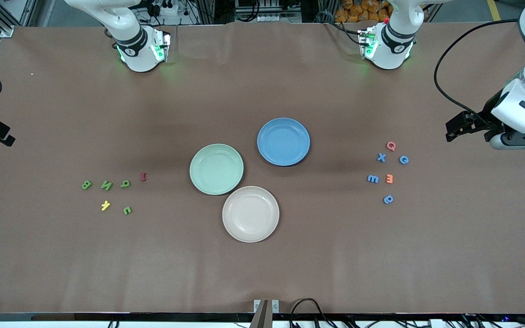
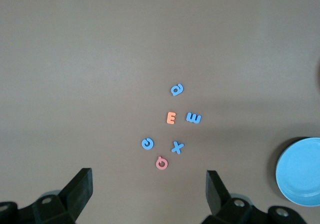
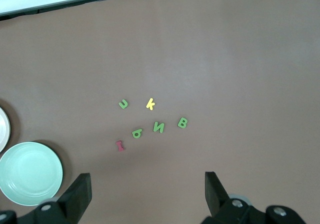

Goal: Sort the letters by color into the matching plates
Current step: 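Reach the left gripper toward the blue letters while the right gripper reaches green letters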

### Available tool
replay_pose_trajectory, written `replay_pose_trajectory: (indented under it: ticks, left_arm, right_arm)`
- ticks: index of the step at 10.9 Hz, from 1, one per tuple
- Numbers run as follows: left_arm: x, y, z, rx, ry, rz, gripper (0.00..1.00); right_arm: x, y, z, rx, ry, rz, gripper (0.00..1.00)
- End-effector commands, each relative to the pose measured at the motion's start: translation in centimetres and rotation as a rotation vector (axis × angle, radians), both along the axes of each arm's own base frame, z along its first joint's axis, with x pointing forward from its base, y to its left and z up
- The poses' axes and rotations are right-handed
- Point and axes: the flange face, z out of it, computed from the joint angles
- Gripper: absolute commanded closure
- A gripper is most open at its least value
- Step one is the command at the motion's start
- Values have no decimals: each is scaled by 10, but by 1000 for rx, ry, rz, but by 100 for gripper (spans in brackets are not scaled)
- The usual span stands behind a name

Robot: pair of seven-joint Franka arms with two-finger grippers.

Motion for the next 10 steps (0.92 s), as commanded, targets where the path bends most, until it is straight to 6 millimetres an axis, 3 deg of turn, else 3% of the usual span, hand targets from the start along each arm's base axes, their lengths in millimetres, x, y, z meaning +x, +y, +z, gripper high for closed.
replay_pose_trajectory:
  ticks: [1,5,10]
  left_arm:
    - [10,1,-28,6,-4,-4,0]
    - [23,-1,-49,5,-4,-46,0]
    - [43,-5,-101,-6,-6,-136,0]
  right_arm:
    - [2,-1,-2,-10,-2,-7,0]
    - [11,0,-17,-9,6,-5,0]
    - [18,4,-79,1,1,-22,0]
